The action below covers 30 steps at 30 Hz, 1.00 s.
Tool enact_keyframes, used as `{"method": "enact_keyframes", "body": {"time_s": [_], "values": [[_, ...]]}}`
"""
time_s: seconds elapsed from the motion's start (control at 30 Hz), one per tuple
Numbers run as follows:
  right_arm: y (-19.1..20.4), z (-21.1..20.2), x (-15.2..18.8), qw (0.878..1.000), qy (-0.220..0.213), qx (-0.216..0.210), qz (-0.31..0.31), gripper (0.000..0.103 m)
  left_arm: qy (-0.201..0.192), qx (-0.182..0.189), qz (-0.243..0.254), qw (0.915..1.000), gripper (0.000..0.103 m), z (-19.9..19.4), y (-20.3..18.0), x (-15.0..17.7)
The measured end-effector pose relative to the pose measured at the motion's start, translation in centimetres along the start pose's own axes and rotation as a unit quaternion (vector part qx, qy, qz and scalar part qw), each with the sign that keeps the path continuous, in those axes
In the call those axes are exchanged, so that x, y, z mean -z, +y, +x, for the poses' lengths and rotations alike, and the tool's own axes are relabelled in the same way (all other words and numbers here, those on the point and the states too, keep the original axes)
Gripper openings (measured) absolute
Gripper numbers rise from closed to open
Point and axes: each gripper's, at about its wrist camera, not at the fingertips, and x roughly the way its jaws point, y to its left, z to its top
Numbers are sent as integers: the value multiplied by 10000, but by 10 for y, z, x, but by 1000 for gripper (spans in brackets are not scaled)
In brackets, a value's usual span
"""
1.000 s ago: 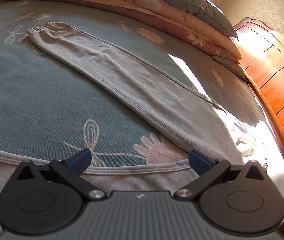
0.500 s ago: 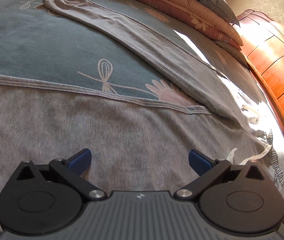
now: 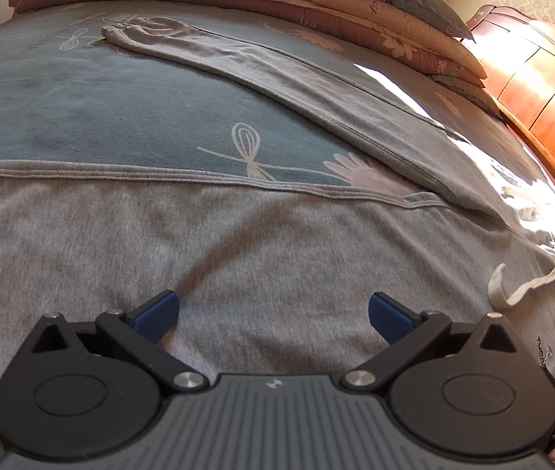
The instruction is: Fold clothes
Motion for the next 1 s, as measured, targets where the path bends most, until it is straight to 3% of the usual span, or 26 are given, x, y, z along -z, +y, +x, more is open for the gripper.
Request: {"method": "enact_keyframes", "body": {"time_s": [0.17, 0.27, 0.5, 0.67, 0.9, 1.0], "values": [[-1, 0, 0, 10000, -4, 0, 2, 103, -48, -253, 415, 9988, 102, -10, -22, 2], [-1, 0, -1, 10000, 0, -3, -4, 103, -32, -62, 840, 9964, 102, -12, -48, 8], [0, 0, -1, 10000, -3, -2, -5, 103, 155, -35, 1851, 9826, 102, 4, -99, 29], [0, 1, 0, 10000, -9, -1, -5, 103, 298, -145, 1792, 9832, 102, 12, -92, 37], [0, 1, 0, 10000, -16, 8, -7, 103, 307, -171, 1509, 9879, 102, 2, -72, 34], [0, 0, 1, 10000, -23, 11, -6, 103, 215, -335, 1616, 9861, 102, -1, -77, 26]]}}
